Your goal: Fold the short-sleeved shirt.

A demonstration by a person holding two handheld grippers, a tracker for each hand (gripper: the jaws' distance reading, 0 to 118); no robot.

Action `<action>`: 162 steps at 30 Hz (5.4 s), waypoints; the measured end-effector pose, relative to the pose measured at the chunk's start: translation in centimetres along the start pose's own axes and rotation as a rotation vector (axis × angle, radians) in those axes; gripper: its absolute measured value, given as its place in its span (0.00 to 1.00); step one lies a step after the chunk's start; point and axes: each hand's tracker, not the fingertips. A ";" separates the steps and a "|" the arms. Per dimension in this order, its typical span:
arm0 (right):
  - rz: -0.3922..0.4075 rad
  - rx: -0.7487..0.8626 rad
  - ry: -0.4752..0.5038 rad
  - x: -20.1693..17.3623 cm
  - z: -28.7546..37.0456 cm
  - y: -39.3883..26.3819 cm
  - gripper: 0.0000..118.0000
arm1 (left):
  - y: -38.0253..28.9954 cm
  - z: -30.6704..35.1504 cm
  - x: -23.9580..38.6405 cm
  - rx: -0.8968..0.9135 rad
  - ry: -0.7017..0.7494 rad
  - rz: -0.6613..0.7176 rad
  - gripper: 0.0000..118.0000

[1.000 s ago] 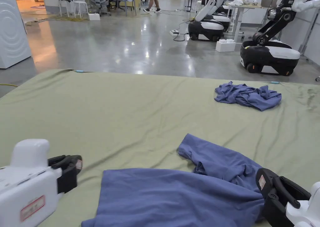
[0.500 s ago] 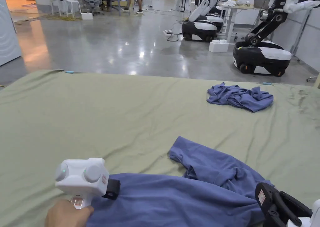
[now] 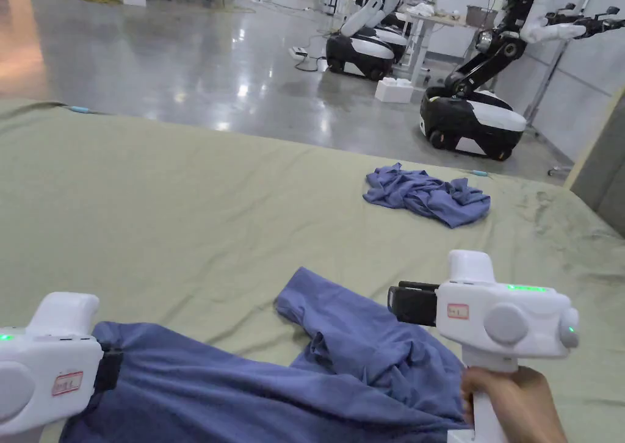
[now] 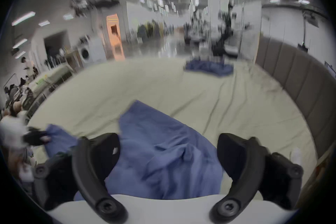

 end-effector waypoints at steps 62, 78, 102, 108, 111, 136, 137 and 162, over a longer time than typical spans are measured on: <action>-0.476 0.374 -0.035 9.5 11.6 23.5 0.04 | 38.0 3.9 -11.1 0.446 -0.070 0.163 0.00; -0.493 0.349 0.009 9.9 4.9 19.3 0.04 | 33.6 -2.3 -11.7 0.404 -0.115 0.163 0.00; -0.642 0.133 0.090 12.2 6.8 -14.3 0.04 | -1.7 0.8 -14.8 0.129 -0.211 0.325 0.00; -0.616 0.071 0.031 12.5 5.5 -14.7 0.04 | -2.2 -1.1 -15.5 0.031 -0.159 0.336 0.25; -0.734 -0.051 -0.018 13.3 4.5 -15.6 0.69 | -3.0 -1.7 -16.4 0.032 -0.198 0.418 0.81; -0.120 0.572 0.053 -8.7 29.6 -21.3 0.02 | -3.1 13.2 0.6 0.524 -0.137 0.017 0.00; -0.122 0.551 0.052 -8.5 29.0 -21.1 0.02 | -0.5 10.7 0.6 0.460 -0.142 0.010 0.05; -0.316 0.279 -0.011 3.5 15.3 -17.1 0.02 | 18.5 -22.3 3.5 -0.105 0.051 -0.289 0.02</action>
